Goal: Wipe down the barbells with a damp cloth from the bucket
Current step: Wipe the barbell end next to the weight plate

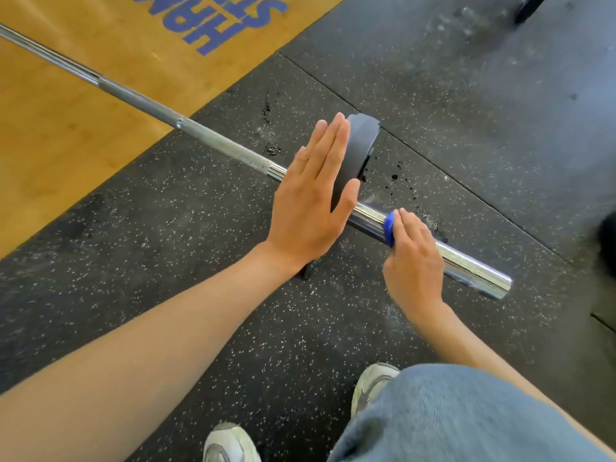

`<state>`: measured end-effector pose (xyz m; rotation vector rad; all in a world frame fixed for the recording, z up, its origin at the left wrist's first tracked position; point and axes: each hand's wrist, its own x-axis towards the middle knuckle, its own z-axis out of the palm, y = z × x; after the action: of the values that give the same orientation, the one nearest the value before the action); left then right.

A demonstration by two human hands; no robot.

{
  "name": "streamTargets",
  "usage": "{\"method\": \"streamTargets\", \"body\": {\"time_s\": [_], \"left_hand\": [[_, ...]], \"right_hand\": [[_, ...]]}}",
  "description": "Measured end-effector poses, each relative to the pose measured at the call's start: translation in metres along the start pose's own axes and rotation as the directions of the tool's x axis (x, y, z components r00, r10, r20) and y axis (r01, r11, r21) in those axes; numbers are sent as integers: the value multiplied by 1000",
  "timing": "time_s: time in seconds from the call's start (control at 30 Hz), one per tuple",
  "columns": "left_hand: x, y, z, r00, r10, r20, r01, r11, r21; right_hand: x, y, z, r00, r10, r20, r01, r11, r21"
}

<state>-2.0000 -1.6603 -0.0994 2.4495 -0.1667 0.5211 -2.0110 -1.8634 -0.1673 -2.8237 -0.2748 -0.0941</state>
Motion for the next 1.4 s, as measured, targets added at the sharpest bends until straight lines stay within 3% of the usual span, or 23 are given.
{"method": "streamTargets", "body": {"time_s": [0.23,0.4,0.57,0.67,0.8,0.93,1.03,1.2,1.4], "left_hand": [[-28,-6,-8,999,34,-39,-34,999,4],[-43,-8,-11,997,78,-25,-79,996,-32],[-33,-4,-14,998,54,-40,-53,998,27],[-30,0,-14,994,43,-101,-34,995,94],[-62,13,6,998,32,-62,-21,985,173],[-44,10,18,993,74,-88,-51,970,239],[-26,12,14,991,83,-106,-59,975,215],[-38,5,30,997,64,-46,-53,975,217],[11,12,38,994,63,-94,-44,980,192]], "right_hand": [[17,-44,20,959,-281,47,283,958,-42],[-27,-8,5,994,-104,21,104,994,-32],[16,-59,21,978,-205,34,205,979,11],[9,-40,12,983,-178,48,180,983,-40],[-3,-17,6,996,-86,-3,86,993,-75],[31,-54,30,987,-158,-34,154,981,-115],[41,-42,26,983,-183,7,182,975,-129],[35,-8,11,996,21,-88,-34,990,-140],[75,-22,30,987,-137,-79,124,981,-146]]}}
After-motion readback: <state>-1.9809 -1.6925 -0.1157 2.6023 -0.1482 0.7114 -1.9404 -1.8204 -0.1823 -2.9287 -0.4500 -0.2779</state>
